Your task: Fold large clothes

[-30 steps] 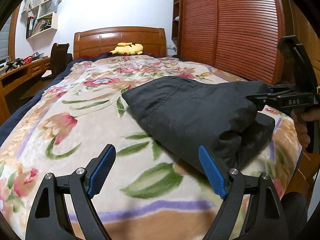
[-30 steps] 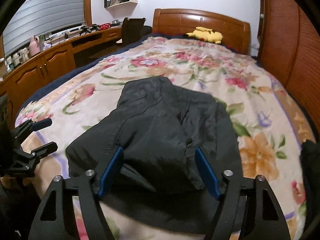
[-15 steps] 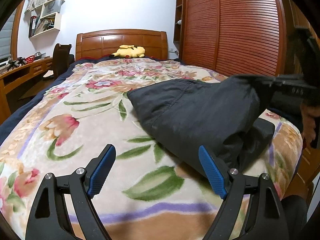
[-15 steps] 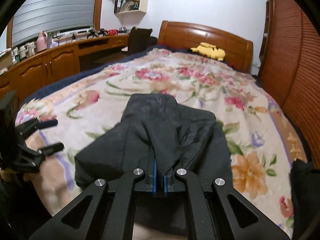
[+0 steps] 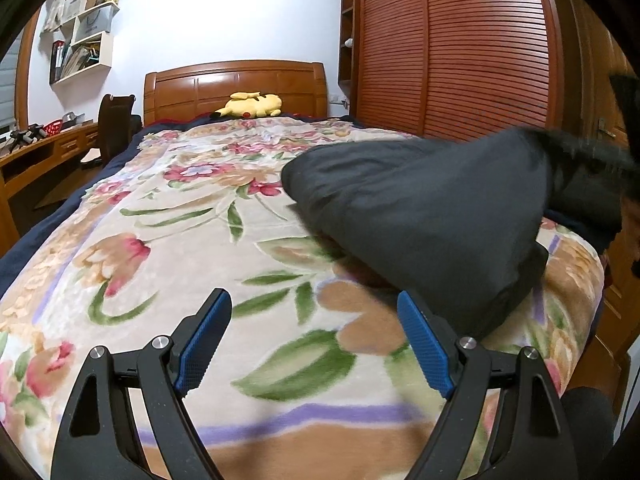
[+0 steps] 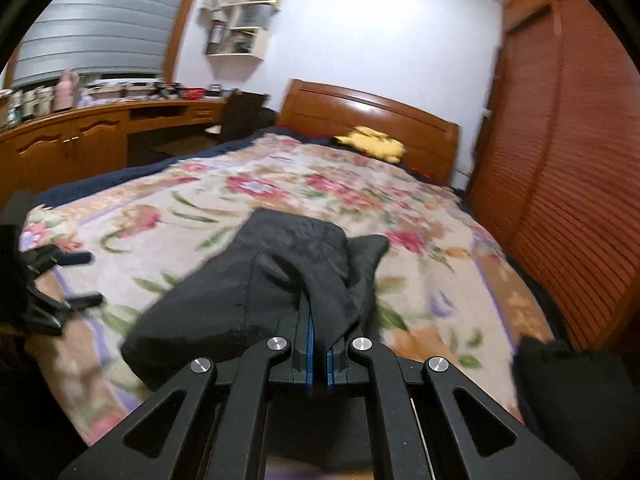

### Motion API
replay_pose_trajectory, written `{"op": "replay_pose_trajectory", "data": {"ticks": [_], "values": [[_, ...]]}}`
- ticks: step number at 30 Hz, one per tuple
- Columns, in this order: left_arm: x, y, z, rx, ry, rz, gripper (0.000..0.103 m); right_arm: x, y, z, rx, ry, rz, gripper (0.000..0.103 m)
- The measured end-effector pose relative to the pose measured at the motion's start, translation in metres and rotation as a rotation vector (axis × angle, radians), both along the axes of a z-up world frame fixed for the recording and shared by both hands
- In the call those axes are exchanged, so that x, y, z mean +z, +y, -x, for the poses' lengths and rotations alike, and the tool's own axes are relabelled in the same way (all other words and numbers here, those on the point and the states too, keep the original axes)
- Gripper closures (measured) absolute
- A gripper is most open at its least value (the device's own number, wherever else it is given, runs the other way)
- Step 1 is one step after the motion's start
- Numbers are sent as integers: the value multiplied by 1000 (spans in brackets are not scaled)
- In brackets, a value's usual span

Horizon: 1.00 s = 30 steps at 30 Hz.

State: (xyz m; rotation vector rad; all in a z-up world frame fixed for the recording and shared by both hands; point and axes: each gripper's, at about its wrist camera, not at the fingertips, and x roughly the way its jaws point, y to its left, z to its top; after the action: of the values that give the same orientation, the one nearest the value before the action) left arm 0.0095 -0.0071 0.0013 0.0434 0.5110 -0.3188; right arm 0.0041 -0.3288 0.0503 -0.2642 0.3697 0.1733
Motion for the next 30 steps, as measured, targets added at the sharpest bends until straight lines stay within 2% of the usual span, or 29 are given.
{"op": "replay_pose_trajectory", "data": {"ticks": [3,5,7,11,14,17,18,19,24,30], "values": [[1,-1,1,-5,-3,-3,18,-47,-30,-14,-104,122,-11,100],[1,-1,1,-7,-3,-3,17,-74,-38,-23,-124,212,-18,100],[1,-2,1,-7,-3,-2,17,-85,-37,-24,-122,228,-39,100],[1,-3,1,-7,-3,-2,18,-75,-25,-26,-111,251,-51,100],[2,-5,1,-11,-7,-1,18,-58,-25,-20,-128,237,-28,91],[2,-9,1,-13,-9,-5,18,-49,-23,-10,-141,198,-11,63],[2,-9,1,-14,-9,-5,18,-42,-19,-7,-149,170,0,47],[2,-10,2,-15,-8,-6,18,-41,-16,-5,-158,144,13,36],[2,-11,2,-14,-8,-8,18,-21,9,9,-162,36,33,34],[2,-11,2,-14,-8,-7,18,-30,44,-12,-35,92,10,34]]}}
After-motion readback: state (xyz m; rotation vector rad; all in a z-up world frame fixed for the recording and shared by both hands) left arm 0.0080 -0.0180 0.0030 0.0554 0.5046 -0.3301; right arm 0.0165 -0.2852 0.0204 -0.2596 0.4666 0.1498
